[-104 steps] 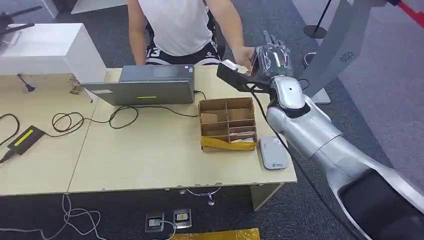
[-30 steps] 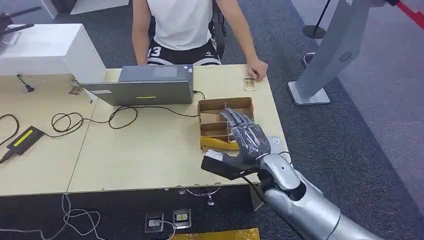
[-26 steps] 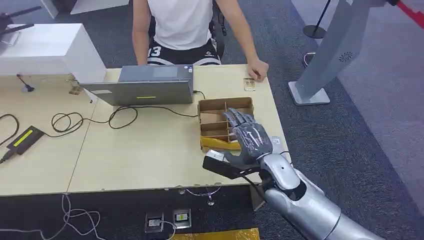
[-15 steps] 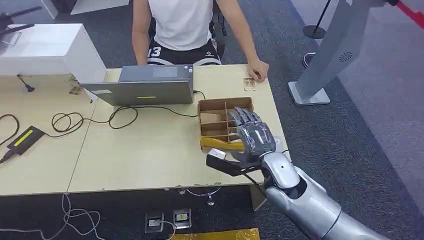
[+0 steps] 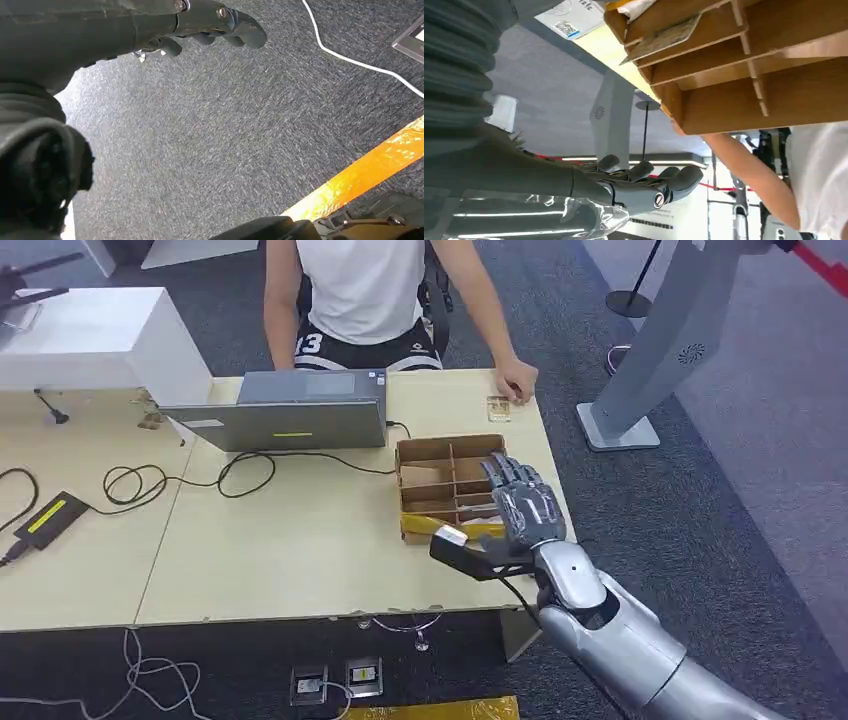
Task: Pass the card to the sensor for recognition and then transmit it.
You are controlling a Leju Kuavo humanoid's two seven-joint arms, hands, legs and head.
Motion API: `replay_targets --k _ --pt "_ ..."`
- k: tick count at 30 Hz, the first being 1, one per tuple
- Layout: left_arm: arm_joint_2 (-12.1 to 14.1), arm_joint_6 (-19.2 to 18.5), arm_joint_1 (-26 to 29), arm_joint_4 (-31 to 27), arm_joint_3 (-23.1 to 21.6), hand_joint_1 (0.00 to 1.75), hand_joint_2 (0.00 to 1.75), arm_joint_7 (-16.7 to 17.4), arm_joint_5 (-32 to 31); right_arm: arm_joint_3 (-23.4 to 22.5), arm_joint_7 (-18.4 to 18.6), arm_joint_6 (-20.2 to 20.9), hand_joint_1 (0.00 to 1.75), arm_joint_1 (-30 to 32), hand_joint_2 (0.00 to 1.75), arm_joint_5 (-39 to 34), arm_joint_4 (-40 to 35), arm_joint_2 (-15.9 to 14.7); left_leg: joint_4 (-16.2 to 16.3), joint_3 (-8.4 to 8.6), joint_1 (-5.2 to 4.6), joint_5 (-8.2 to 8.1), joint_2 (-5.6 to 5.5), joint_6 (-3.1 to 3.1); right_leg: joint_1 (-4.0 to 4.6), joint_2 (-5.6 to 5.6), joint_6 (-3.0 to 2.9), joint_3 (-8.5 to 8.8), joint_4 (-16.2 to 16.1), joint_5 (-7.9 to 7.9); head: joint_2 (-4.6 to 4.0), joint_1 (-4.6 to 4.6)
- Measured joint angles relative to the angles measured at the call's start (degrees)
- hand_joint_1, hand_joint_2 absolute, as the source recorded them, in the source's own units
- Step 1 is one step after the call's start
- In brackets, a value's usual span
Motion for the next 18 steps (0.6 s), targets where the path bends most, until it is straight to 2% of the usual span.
replay_targets --k 18 --pt "-0.07 -0.42 -0.09 -0.02 0.00 0.00 0.00 0.00 -0.07 -1.20 0.42 -0.50 0.00 0.05 1.75 -1.70 5.97 -0.37 0.00 0.00 0.00 0.00 0.00 0.00 0.00 0.00 0.00 0.00 0.00 0.00 0.00 0.00"
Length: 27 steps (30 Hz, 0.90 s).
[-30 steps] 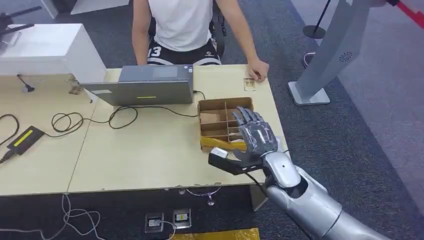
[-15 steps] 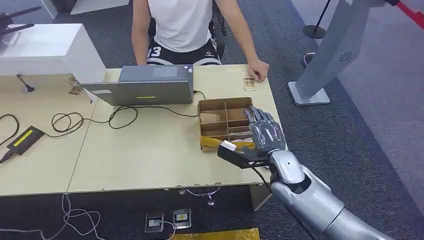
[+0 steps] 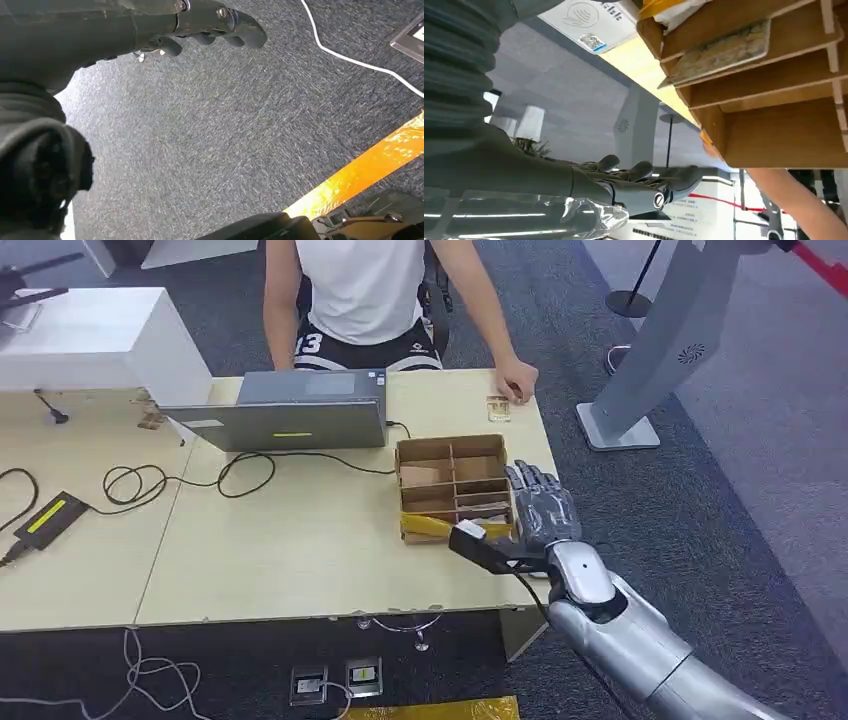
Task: Pass the card to the sensor for recognition and then transmit it.
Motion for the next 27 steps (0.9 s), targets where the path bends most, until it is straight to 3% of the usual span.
replay_targets --k 15,27 --pt "-0.02 0.33 -0.01 -0.02 0.00 0.00 0.00 0.00 0.00 0.00 -0.83 0.00 0.00 0.00 1.75 -0.66 3.14 0.09 0.00 -0.01 0.00 0.00 0.00 0.00 0.00 0.00 0.00 0.00 0.00 0.00 0.00 0.00" --pt "-0.17 0.50 0.17 -0.02 0.00 0.00 0.00 0.00 0.24 0.00 -2.60 -2.27 0.00 -0.04 1.75 -1.16 4.72 0.59 0.00 -0.02 0.00 0.00 -0.01 0.00 0.00 -0.01 0.00 0.00 0.00 0.00 0.00 0.00"
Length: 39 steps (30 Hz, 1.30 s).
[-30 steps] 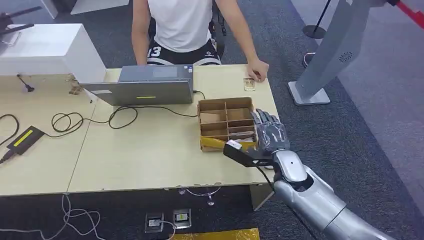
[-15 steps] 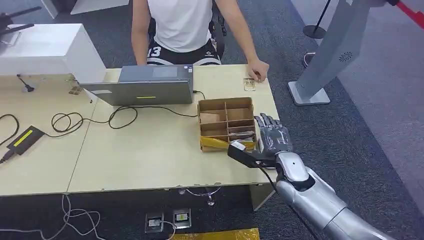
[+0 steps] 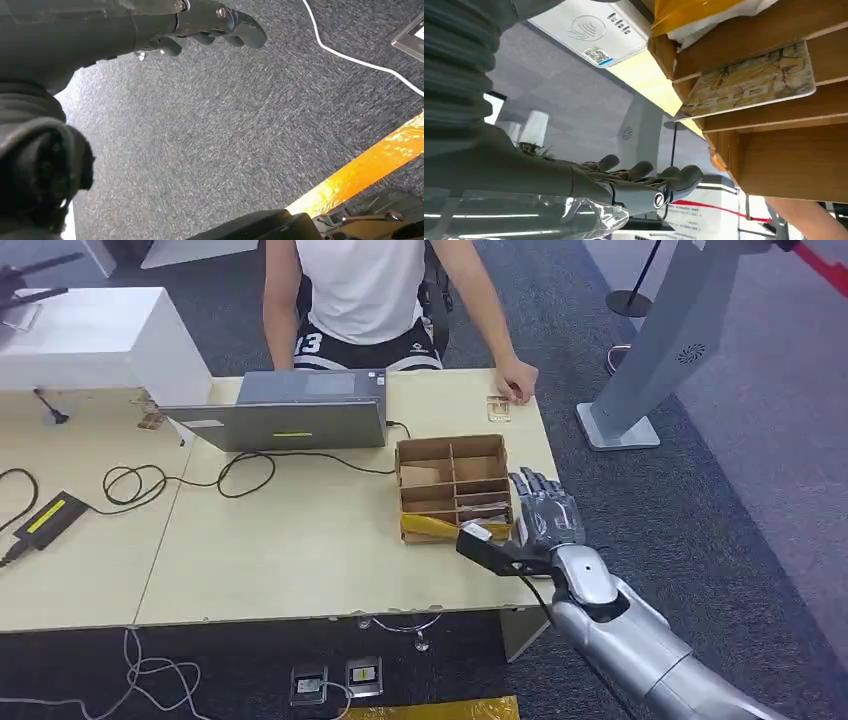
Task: Pass the card to the sensor for recognition and then transmit it.
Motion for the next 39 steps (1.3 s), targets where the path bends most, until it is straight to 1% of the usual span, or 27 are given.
replay_targets --k 4,11,36,37,38,39 --pt "-0.22 -0.15 -0.08 0.00 0.00 0.00 0.00 0.00 -0.24 0.02 -1.14 -0.74 0.00 -0.18 1.75 0.02 0.44 0.68 0.00 0.01 0.00 0.00 0.00 0.00 0.00 0.00 0.00 0.00 0.00 0.00 0.00 0.00" --pt "-0.50 -0.11 -0.27 0.00 0.00 0.00 0.00 0.04 -0.28 0.04 -1.22 -0.81 0.00 -0.46 1.75 0.02 0.50 1.86 0.00 0.01 0.00 0.00 0.00 0.00 0.00 0.00 0.00 0.00 0.00 0.00 0.00 0.00" --pt "-0.83 0.00 -0.33 0.00 0.00 0.00 0.00 0.04 -0.28 0.11 -1.53 -0.72 0.02 -1.05 1.75 0.11 1.55 3.39 0.00 0.00 0.00 0.00 -0.01 0.00 0.00 -0.01 0.00 0.00 0.00 0.00 0.00 0.02" --pt "-0.83 0.00 -0.32 0.00 0.00 0.00 0.00 0.04 -0.28 0.13 -1.53 -0.72 0.21 -1.05 1.75 0.11 1.62 3.45 0.00 0.00 0.00 0.00 -0.01 0.00 0.00 -0.01 0.00 0.00 0.00 0.00 0.00 0.00" --pt "-0.83 0.02 -0.32 0.00 0.00 0.00 0.00 0.04 -0.28 0.13 -1.51 -0.68 1.20 -1.05 1.75 0.11 1.70 3.48 0.00 0.01 0.00 0.00 0.00 0.00 0.00 0.00 0.00 0.00 0.00 0.00 0.00 0.02" --pt "-0.83 0.02 -0.32 0.00 0.00 0.00 0.00 0.04 -0.28 0.13 -1.48 -0.65 1.59 -1.05 1.75 0.11 1.73 3.52 0.00 0.01 0.00 0.00 0.00 0.00 0.00 0.00 0.00 0.00 0.00 0.00 0.00 0.00"
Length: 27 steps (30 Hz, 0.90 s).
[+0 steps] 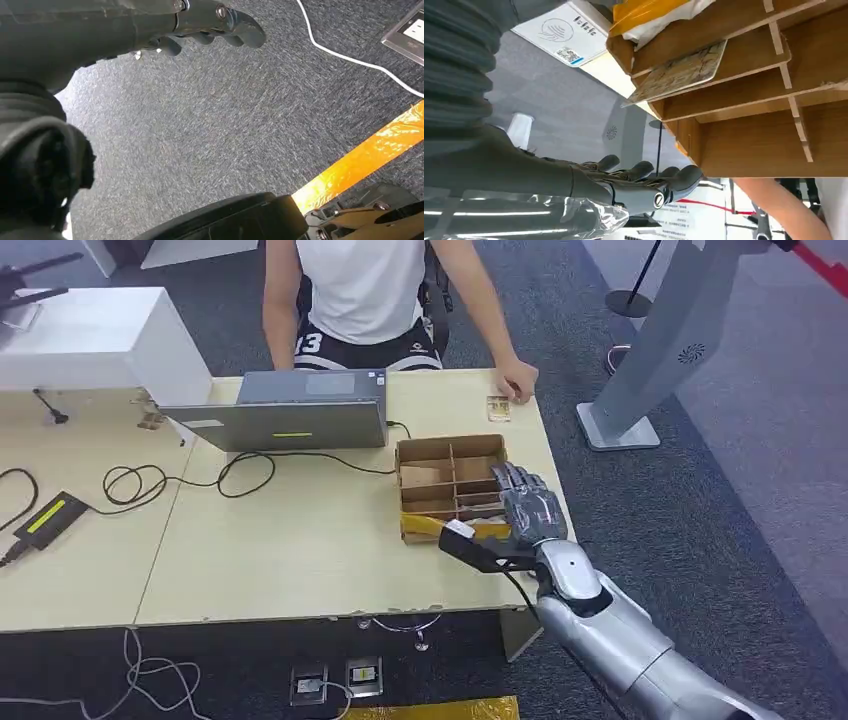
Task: Pass the card to the sensor for recognition and then transmit it.
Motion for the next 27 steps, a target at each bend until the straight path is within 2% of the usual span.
replay_targets --k 1,27 --pt "0.00 0.02 0.00 0.00 0.00 0.00 0.00 0.00 0.00 0.00 0.02 0.07 1.75 0.00 1.75 -0.02 0.02 0.04 0.00 0.00 0.00 0.00 0.00 0.00 0.00 0.00 0.00 0.00 0.00 0.00 0.00 0.02" --pt "0.22 2.03 -0.99 -0.48 0.00 0.00 0.00 0.17 -0.98 0.17 -0.68 1.79 1.75 -1.42 1.75 -2.03 0.61 2.10 0.00 0.00 0.00 0.00 0.00 0.00 0.00 0.00 0.00 0.00 0.00 0.01 0.00 0.00"
